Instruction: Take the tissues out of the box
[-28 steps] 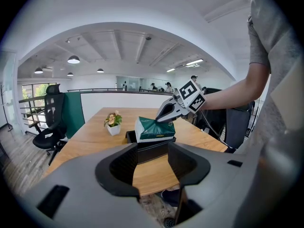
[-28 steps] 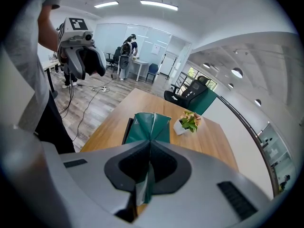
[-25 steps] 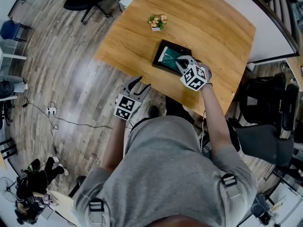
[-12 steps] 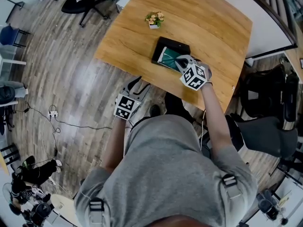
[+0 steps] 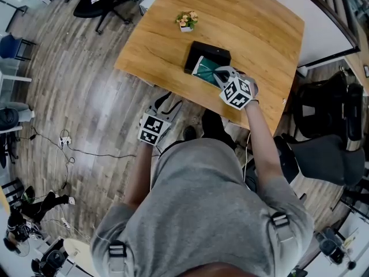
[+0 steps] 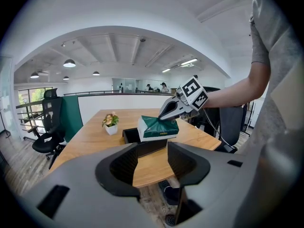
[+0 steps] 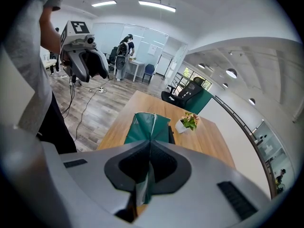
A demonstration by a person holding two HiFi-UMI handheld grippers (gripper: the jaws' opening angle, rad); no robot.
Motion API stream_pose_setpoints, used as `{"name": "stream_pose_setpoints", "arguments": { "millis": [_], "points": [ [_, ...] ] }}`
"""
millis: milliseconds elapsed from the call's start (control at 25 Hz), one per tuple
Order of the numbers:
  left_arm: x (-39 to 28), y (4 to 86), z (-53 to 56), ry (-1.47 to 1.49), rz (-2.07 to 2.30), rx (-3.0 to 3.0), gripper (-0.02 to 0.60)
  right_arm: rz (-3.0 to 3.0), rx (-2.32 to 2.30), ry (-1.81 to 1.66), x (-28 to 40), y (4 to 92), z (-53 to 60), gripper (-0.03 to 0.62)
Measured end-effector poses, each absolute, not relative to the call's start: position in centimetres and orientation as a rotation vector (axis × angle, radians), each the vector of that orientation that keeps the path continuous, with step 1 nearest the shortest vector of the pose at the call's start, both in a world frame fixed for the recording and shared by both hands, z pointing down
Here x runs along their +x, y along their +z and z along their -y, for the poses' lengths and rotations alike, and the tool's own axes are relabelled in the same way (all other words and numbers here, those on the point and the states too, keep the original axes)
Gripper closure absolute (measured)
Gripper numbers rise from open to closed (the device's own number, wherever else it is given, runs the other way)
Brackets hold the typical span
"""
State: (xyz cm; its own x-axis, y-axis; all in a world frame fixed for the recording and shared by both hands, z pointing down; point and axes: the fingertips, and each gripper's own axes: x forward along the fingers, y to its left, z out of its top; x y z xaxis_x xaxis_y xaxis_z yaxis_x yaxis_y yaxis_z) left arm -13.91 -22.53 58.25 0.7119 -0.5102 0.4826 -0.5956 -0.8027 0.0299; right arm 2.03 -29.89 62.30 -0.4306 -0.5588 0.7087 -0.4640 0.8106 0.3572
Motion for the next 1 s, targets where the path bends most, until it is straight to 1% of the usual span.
{"name": "stream_pose_setpoints", "arguments": {
  "millis": [1000],
  "points": [
    [-14.2,57.4,19.4,0.687,0.892,2.768,0.370,2.120,0.792,-0.121,2.0,61.3,26.2,0.586]
  ]
}}
